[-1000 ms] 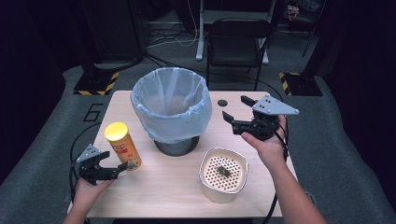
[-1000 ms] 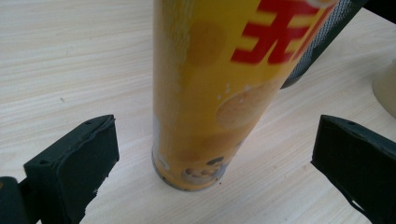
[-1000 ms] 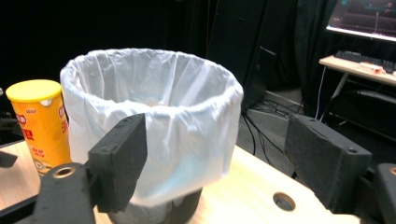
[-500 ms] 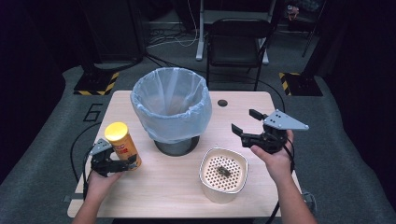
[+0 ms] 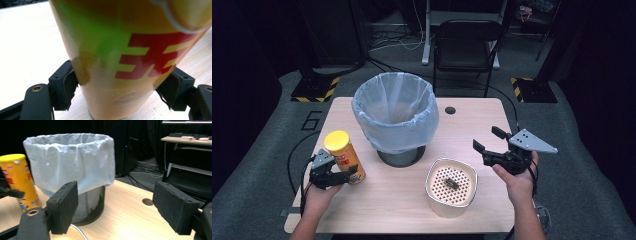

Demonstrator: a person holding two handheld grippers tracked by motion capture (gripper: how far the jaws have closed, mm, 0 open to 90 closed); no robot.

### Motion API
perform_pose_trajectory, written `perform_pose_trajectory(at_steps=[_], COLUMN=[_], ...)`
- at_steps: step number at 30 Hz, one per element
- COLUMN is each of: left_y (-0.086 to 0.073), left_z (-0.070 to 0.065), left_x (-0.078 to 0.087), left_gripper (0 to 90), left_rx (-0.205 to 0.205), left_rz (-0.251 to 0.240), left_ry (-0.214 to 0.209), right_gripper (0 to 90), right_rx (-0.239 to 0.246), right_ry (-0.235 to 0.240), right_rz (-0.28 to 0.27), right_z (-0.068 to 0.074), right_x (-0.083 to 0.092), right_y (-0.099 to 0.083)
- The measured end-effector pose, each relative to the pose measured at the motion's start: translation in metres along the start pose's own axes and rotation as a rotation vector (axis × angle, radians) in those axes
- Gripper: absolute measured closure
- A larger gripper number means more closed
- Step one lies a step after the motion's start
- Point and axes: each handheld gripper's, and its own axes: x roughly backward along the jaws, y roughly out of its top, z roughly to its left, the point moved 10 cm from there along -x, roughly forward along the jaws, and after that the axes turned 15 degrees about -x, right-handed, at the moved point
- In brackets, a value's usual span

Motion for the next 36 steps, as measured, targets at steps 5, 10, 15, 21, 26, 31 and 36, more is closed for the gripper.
perform_pose_trajectory(at_steps=[5,10,15,21,26,31,36], left_y=[0.026,0.059,0.091,0.125,0.160,0.196,0.227], left_z=[0.000,-0.002,-0.003,-0.006,-0.008,-0.005,-0.007], left_x=[0.020,0.043,0.063,0.082,0.101,0.118,0.123], left_gripper=[24.5,24.5,24.5,24.6,24.6,24.6,24.6], left_rx=[0.008,-0.005,-0.050,-0.095,-0.107,-0.117,-0.125], left_rz=[-0.028,-0.039,-0.037,-0.039,-0.047,-0.052,-0.064], left_ry=[-0.019,-0.051,-0.077,-0.092,-0.121,-0.131,-0.145], right_gripper=[21.1,21.4,21.7,21.7,21.7,21.7,21.7], right_rx=[-0.040,-0.041,-0.037,-0.044,-0.056,-0.066,-0.073], right_ry=[-0.013,-0.019,-0.025,-0.026,-0.021,-0.017,-0.016], right_rz=[-0.023,-0.018,-0.001,0.013,0.016,0.018,0.027], right_z=[-0.010,-0.012,-0.014,-0.015,-0.016,-0.017,-0.018], right_x=[0.007,0.009,0.006,0.002,0.001,0.002,0.000], right_y=[0.002,0.001,-0.004,-0.010,-0.012,-0.012,-0.015])
